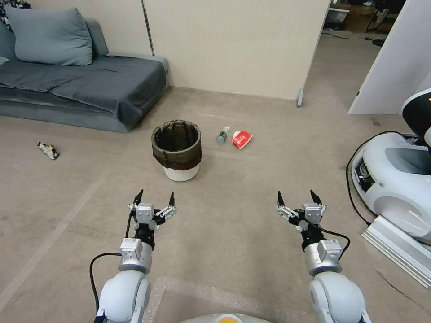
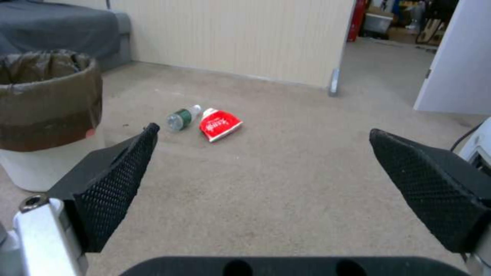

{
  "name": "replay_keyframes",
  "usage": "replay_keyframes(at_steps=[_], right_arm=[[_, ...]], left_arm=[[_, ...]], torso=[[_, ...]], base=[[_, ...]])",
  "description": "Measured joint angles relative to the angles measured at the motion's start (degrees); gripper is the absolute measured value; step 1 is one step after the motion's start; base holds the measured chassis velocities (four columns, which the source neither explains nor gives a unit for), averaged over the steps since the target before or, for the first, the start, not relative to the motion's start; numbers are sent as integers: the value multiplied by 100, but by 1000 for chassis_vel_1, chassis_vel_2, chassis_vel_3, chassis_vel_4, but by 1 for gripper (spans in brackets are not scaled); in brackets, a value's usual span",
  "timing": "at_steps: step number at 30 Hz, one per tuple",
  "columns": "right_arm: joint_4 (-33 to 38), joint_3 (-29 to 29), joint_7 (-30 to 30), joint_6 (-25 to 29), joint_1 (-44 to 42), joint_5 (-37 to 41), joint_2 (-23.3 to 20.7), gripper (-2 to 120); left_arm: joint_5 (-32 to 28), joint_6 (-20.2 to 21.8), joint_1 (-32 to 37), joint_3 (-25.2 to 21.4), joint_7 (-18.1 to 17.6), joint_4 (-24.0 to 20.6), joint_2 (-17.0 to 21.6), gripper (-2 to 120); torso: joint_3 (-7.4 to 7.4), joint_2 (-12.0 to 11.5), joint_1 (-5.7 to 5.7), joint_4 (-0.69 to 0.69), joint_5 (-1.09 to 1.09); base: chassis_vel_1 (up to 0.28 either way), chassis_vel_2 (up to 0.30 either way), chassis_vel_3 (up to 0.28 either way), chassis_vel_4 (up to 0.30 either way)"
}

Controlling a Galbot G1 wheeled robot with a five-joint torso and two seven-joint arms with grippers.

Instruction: Pick up the trash bin, then pick up the garbage from the floor and place it into the trash bin.

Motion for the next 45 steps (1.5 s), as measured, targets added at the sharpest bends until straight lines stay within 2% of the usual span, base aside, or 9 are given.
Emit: replay_keyframes(at_steps=[23,25,26,36,37,40,45], right_arm=[[0,3,0,0,-9,1,0,100],[9,16,0,1,-46,4,7,100],[64,66,8,20,-138,21,27,100],[979,893,306,457,-1839,415,422,100],[1058,884,316,457,-1915,430,442,100],[1116,867,324,432,-1969,436,456,100],[1121,861,320,378,-1974,436,453,100]], left_arm=[[2,0,30,-2,0,-20,0,100],[20,17,139,-19,-23,-91,-1,100],[54,56,328,-47,-80,-190,-5,100],[387,458,2082,-328,-648,-1151,-41,100],[453,507,2225,-343,-683,-1274,-62,100],[569,563,2350,-330,-694,-1490,-103,100],[598,576,2372,-316,-694,-1524,-113,100]], torso=[[0,0,0,1,0],[0,0,0,-3,0],[0,0,0,3,1],[-1,0,-1,-2,-1],[-1,0,0,2,1],[-1,0,-1,1,3],[-1,0,0,0,1]], base=[[0,0,0,0],[0,0,0,0],[0,0,0,0],[0,0,0,0],[0,0,0,0],[0,0,0,0],[0,0,0,0]])
